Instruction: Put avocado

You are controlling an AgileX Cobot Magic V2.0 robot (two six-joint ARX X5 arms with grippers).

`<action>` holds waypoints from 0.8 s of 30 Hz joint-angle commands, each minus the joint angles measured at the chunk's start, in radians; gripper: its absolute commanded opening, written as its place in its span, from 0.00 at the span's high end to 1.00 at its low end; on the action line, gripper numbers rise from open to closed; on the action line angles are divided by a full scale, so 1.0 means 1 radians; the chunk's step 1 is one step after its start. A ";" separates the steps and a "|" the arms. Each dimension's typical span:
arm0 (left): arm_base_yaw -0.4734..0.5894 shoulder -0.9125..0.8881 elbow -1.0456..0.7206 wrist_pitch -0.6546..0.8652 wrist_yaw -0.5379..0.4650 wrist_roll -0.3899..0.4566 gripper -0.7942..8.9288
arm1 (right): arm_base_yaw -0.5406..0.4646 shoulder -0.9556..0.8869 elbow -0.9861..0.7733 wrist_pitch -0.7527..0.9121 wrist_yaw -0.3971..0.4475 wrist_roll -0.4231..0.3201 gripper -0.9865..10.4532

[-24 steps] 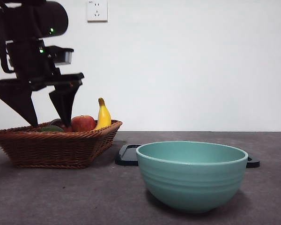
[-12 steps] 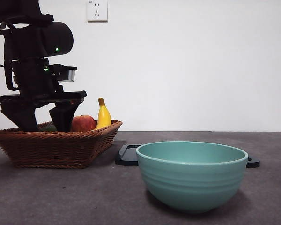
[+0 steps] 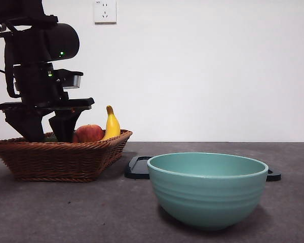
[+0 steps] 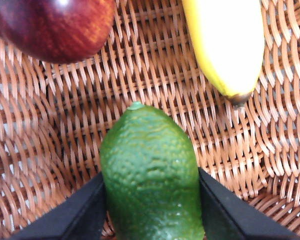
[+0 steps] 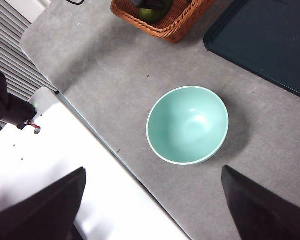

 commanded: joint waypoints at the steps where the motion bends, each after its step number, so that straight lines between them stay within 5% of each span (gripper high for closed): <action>1: -0.012 -0.037 0.025 -0.003 0.005 -0.003 0.74 | 0.005 0.006 0.019 0.010 -0.002 -0.004 0.53; 13: -0.177 -0.348 0.034 -0.050 0.192 0.001 0.74 | 0.005 0.007 0.019 0.010 -0.002 -0.004 0.53; 24: -0.453 -0.339 0.033 -0.077 0.197 0.024 0.74 | 0.005 0.006 0.019 0.010 -0.002 -0.003 0.53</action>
